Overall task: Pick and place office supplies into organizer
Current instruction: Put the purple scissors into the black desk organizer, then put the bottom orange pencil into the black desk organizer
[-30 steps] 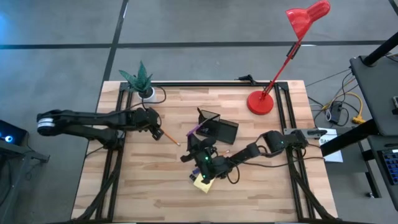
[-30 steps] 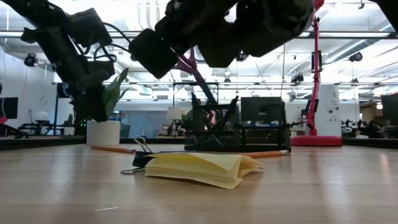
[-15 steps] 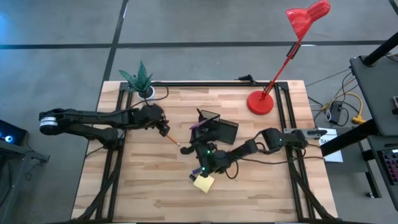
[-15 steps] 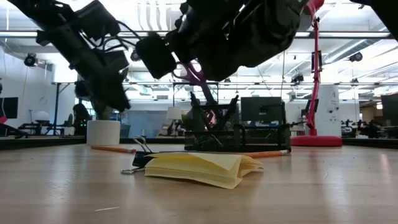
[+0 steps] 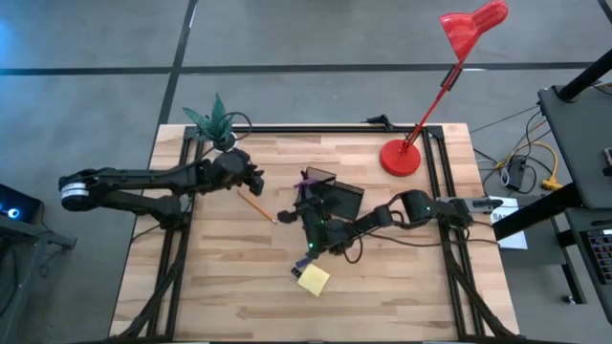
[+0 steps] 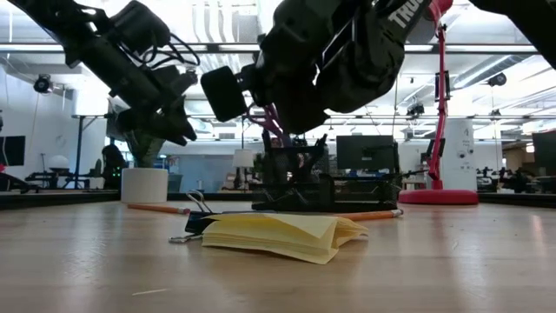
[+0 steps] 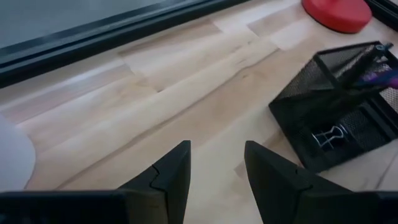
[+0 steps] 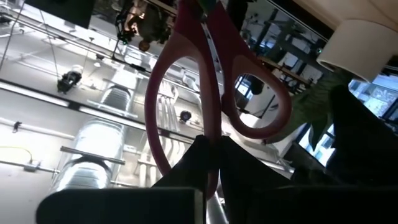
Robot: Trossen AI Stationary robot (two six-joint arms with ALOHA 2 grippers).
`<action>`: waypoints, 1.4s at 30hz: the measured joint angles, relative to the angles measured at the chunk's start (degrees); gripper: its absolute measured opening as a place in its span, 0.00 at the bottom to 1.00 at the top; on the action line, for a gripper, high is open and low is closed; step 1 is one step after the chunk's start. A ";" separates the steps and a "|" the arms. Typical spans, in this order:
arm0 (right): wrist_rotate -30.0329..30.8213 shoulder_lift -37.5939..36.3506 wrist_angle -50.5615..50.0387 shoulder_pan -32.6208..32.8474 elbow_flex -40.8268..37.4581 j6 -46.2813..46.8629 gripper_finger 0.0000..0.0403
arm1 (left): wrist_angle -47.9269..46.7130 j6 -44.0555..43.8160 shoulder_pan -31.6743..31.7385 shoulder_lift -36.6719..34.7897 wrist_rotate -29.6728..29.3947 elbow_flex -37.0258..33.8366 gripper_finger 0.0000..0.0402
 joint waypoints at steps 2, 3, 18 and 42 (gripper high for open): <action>0.08 -0.02 0.00 -0.02 0.00 -0.06 0.03 | 0.01 0.00 0.28 -0.03 -0.02 0.00 0.34; 0.24 -0.02 0.00 -0.02 0.00 -0.31 0.03 | 0.01 -0.02 0.31 -0.03 -0.03 0.00 0.34; 1.01 -0.26 0.04 0.31 -0.02 -5.37 0.18 | 0.02 -0.04 0.35 -0.05 0.05 -0.06 0.34; 0.54 -8.65 0.09 14.76 -1.35 -52.13 0.29 | 0.30 -0.07 2.40 -7.44 2.19 -0.45 0.34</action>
